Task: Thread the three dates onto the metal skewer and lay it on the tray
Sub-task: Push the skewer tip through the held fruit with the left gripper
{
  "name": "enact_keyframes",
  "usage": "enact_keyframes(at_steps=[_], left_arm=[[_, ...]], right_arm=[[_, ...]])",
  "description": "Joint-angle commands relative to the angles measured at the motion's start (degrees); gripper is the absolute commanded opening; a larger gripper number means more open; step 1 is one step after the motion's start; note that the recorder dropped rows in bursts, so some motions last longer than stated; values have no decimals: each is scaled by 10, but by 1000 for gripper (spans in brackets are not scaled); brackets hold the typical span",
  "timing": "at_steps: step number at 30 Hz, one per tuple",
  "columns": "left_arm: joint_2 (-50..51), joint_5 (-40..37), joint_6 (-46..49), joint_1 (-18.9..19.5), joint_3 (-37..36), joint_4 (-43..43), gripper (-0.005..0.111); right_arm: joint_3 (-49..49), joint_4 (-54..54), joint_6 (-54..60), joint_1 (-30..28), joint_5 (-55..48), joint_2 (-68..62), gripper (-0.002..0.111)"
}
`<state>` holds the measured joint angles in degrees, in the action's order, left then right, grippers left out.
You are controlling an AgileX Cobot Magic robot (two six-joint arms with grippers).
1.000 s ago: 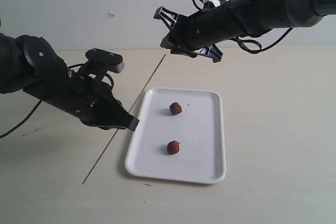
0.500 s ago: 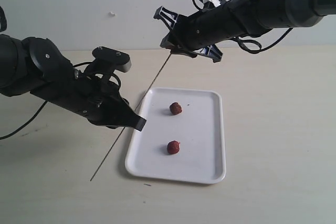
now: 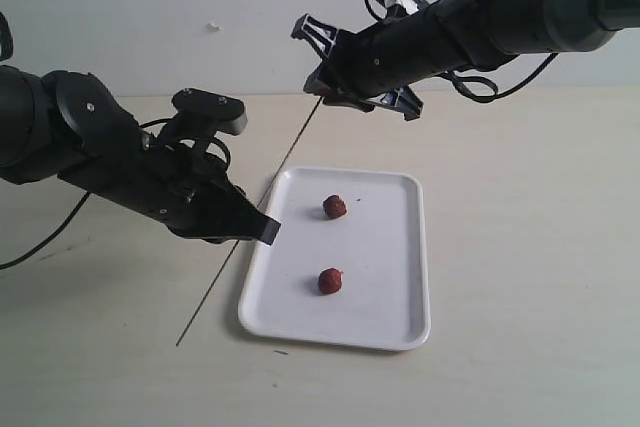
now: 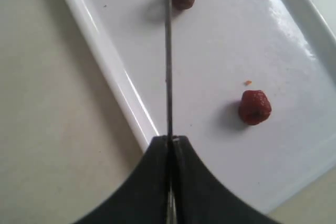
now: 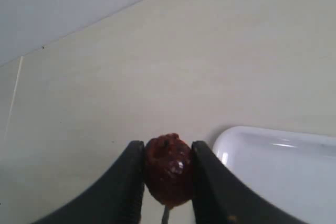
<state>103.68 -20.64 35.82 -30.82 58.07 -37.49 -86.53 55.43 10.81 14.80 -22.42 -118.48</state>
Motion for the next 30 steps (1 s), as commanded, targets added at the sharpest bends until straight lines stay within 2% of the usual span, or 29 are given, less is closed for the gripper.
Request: enact_keyframes(at_steps=[1,9,21,30], left_arm=[[0,11,-5,0,-1,-6,0],[1,34,-14,0,-1,-6,0],[1,23,-14,0,-1,-6,0],[1,63,42,0,-1,-6,0]], right_arm=[[-4,-1,6,-3,-6,6,30],[-4,0,7,-3,-14,6,30],[-4,0,7,-3,-16,6,30],[-4,16,26,-1,-31,6,30]])
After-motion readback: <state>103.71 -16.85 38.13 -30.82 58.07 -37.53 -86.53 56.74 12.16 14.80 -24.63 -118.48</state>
